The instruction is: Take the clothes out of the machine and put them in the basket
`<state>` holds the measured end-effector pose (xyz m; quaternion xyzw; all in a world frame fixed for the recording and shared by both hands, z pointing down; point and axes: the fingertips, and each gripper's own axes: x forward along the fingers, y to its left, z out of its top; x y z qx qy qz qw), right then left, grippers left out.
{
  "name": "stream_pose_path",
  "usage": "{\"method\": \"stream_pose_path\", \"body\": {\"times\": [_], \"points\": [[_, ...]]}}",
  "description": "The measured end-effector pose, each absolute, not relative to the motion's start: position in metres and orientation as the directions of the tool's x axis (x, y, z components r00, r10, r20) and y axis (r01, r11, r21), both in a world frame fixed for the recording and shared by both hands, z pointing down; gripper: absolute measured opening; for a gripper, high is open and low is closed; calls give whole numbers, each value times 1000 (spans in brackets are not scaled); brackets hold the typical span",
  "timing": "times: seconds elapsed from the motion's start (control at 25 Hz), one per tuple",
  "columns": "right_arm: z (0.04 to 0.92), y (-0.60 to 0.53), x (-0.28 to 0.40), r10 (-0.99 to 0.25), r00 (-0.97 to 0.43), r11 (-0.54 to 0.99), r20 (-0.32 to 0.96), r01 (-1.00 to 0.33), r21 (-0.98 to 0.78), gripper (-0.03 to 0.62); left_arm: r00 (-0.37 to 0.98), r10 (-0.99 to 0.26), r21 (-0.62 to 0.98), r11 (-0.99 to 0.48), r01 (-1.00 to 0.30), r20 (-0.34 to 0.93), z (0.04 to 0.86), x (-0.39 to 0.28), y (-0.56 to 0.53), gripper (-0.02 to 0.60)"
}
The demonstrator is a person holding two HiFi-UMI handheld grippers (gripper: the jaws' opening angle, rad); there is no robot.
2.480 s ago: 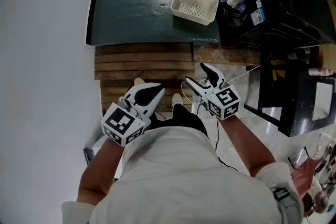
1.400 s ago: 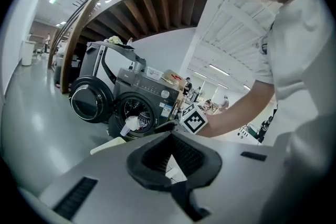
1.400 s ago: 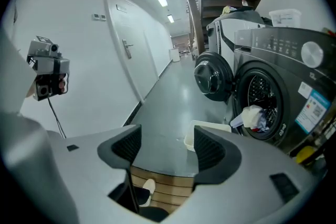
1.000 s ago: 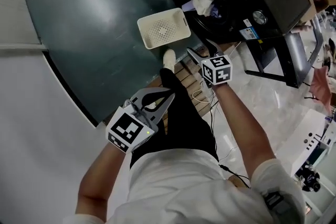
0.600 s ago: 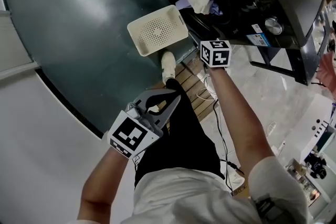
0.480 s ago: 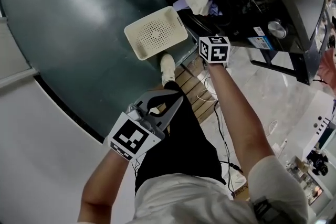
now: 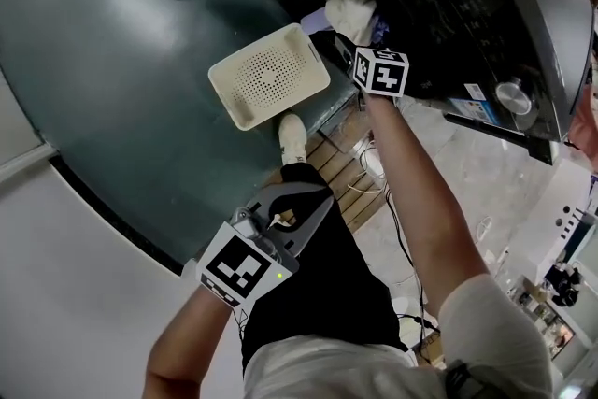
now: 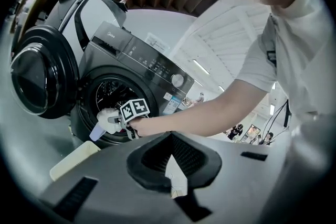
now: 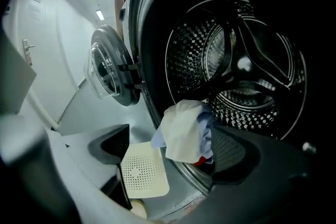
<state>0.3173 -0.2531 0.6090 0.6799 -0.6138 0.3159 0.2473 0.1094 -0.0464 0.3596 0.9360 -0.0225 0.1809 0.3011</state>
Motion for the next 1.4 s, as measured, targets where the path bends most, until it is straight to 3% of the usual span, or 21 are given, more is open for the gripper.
{"method": "stream_pose_path", "body": {"times": [0.2, 0.72, 1.4], "points": [[631, -281, 342, -649, 83, -158, 756, -987, -27, 499, 931, 72, 559, -815, -152, 358, 372, 111, -65, -2], [679, -322, 382, -581, 137, -175, 802, -984, 41, 506, 929, 70, 574, -802, -165, 364, 396, 112, -82, -2], [736, -337, 387, -518, 63, -150, 853, -989, -18, 502, 926, 56, 596, -780, -193, 372, 423, 105, -99, -2]]}}
